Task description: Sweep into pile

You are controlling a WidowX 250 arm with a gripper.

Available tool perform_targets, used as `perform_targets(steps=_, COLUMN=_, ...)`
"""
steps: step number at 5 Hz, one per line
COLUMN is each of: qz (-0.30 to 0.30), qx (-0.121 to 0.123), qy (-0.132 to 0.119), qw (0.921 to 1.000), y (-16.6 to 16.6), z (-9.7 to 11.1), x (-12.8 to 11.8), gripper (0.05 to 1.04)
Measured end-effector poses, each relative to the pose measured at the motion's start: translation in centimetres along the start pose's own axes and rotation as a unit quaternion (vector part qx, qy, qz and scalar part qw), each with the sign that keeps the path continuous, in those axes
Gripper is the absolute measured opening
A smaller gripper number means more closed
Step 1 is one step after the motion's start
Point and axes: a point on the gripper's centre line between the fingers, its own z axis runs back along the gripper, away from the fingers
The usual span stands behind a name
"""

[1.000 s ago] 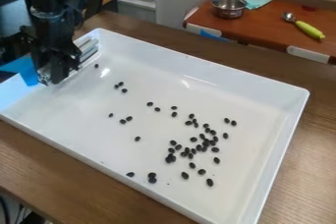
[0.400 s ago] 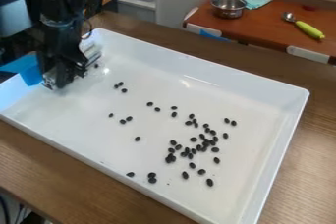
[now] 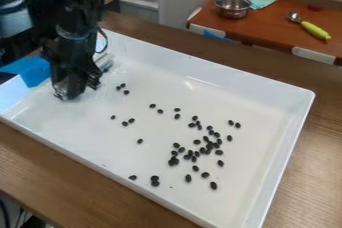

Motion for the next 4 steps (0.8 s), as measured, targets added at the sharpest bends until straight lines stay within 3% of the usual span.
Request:
perform_targets(steps=2, qz=-0.017, qx=-0.003, qy=0.016, qw=0.9997, y=-3.2, z=0.4, x=-0.6, gripper=0.380)
perform_targets(steps=4, qz=-0.030, qx=-0.029, qy=0.035, qw=0.9985, y=-7.7, z=1.8, x=-1.5, gripper=0.380)
